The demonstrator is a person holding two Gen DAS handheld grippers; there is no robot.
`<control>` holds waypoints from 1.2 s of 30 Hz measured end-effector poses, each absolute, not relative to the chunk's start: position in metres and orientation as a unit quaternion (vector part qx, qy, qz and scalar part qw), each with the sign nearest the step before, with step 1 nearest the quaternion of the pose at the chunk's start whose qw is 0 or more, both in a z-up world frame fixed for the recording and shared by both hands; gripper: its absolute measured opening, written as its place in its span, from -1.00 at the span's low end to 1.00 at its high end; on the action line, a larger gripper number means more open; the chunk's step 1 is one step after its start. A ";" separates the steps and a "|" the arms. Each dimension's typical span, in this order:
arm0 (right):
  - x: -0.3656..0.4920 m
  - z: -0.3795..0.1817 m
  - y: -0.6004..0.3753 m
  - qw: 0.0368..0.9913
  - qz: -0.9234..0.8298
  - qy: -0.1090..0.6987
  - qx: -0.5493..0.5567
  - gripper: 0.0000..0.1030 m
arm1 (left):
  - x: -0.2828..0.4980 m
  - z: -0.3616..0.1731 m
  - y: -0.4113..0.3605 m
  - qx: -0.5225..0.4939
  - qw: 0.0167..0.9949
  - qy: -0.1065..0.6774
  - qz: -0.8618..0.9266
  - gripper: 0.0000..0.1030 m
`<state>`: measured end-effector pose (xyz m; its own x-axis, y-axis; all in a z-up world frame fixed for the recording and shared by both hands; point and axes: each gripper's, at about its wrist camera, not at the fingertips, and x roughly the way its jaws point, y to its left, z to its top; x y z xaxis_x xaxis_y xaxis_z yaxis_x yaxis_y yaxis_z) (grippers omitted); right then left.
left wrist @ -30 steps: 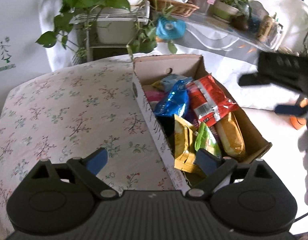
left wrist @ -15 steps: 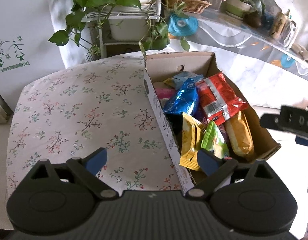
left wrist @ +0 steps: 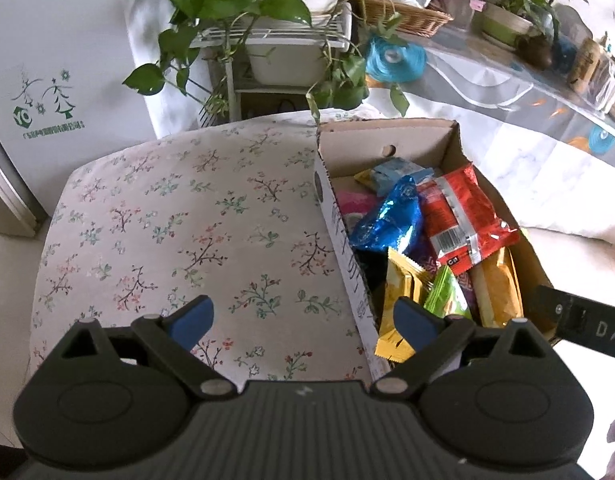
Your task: Organize snacks
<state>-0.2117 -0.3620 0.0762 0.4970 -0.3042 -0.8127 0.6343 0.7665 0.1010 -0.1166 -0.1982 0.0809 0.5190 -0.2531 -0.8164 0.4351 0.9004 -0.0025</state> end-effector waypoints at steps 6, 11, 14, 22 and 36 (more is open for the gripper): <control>-0.207 0.074 -0.363 0.839 -0.279 0.426 0.190 1.00 | -0.117 0.081 -0.207 0.117 0.865 0.447 -0.196 0.87; -0.204 0.072 -0.361 0.838 -0.279 0.434 0.177 1.00 | -0.114 0.084 -0.211 0.129 0.867 0.441 -0.191 0.87; -0.203 0.072 -0.362 0.838 -0.279 0.434 0.180 1.00 | -0.113 0.086 -0.213 0.135 0.868 0.438 -0.190 0.87; -0.201 0.072 -0.362 0.837 -0.280 0.434 0.180 1.00 | -0.115 0.088 -0.219 0.153 0.869 0.430 -0.191 0.87; -0.198 0.072 -0.362 0.834 -0.284 0.437 0.181 1.00 | -0.114 0.089 -0.224 0.178 0.870 0.423 -0.181 0.86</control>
